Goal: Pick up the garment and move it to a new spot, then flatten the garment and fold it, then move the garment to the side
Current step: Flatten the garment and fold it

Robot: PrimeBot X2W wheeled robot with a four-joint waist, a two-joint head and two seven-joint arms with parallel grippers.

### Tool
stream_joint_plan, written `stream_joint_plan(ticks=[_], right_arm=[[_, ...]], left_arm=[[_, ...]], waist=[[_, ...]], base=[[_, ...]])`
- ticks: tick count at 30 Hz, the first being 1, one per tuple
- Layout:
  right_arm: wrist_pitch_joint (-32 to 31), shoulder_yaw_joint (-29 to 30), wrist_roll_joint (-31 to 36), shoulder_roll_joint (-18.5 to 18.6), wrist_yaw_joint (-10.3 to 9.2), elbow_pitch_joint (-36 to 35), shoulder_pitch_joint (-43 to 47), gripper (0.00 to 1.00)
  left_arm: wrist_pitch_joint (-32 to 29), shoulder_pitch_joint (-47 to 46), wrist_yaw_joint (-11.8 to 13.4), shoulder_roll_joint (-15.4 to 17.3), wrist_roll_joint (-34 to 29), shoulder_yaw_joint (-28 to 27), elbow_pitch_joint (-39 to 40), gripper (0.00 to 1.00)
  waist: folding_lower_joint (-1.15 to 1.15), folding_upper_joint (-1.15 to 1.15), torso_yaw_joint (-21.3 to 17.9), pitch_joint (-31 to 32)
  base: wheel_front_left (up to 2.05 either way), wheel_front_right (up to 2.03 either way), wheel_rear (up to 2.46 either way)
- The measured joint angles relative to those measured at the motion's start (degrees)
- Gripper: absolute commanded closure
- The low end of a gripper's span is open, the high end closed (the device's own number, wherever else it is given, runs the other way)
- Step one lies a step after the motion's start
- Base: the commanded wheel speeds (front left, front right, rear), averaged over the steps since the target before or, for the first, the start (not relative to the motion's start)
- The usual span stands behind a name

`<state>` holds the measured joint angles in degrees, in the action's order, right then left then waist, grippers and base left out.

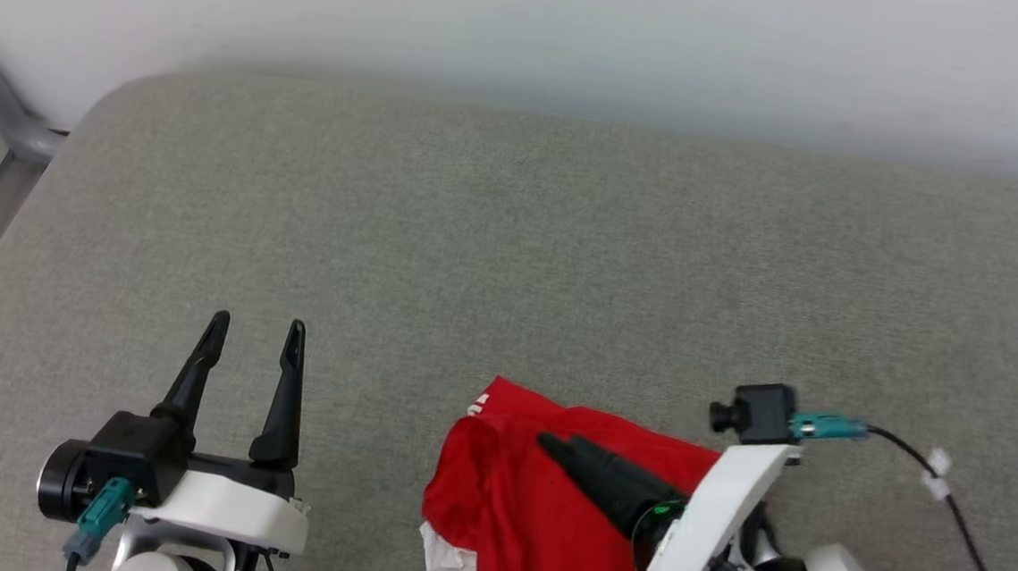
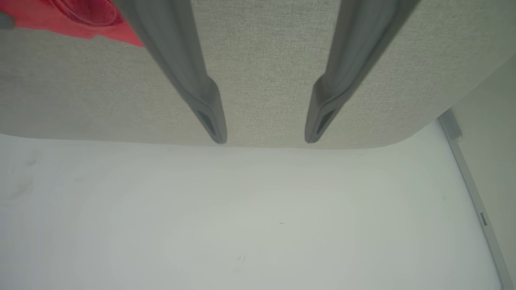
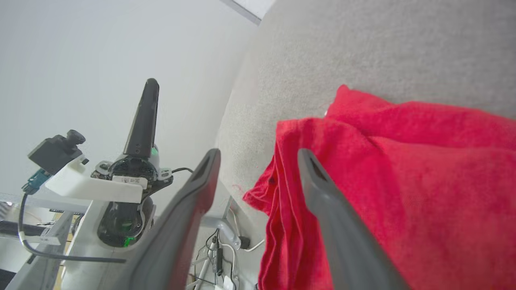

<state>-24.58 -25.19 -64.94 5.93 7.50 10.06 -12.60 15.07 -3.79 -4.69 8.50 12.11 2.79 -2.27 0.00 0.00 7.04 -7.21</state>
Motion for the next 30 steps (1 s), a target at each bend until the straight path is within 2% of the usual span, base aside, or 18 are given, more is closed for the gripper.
stream_joint_plan(ticks=[3,7,11,14,17,21,30], right_arm=[[5.7,1.0,4.8,1.9,0.00,-1.6,0.1,0.00],[13.4,6.2,14.5,3.8,0.00,-1.9,1.5,0.00],[19.1,14.6,27.1,5.1,0.00,-3.1,4.3,0.00],[22.1,22.1,35.5,4.1,0.00,-6.0,7.1,0.00],[23.1,26.7,41.8,2.2,0.00,-9.7,9.6,0.00],[23.5,29.4,48.0,0.1,0.00,-15.7,13.2,0.00],[22.9,28.5,55.2,-1.5,0.00,-22.1,19.9,0.00]], left_arm=[[0.0,0.8,0.2,-0.2,-0.3,0.1,0.0,0.00],[0.0,1.5,0.3,-0.1,-0.3,-0.5,-0.5,0.00],[0.0,2.8,1.2,-0.2,-0.6,-0.8,-0.6,0.00],[0.0,3.9,1.8,-0.3,-0.8,-0.9,-0.6,0.00],[0.0,4.9,2.2,-0.1,-0.8,-1.3,-1.3,0.00],[0.0,6.0,2.3,0.5,-0.8,-1.7,-1.9,0.00],[0.0,8.0,2.7,1.6,-0.7,-2.1,-3.4,0.00]], waist=[[0.00,0.00,-1.0,1.0],[0.00,0.00,-2.6,2.2],[0.00,0.00,-4.3,3.5],[0.00,0.00,-5.4,4.5],[0.00,0.00,-6.5,5.6],[-0.01,0.00,-7.6,7.3],[-0.01,0.00,-8.8,9.9]], base=[[0.00,0.00,0.00],[0.00,0.00,0.00],[0.00,0.00,0.00],[0.00,0.00,0.00],[0.00,0.00,0.00],[0.00,0.00,0.00],[0.00,0.00,0.00]])
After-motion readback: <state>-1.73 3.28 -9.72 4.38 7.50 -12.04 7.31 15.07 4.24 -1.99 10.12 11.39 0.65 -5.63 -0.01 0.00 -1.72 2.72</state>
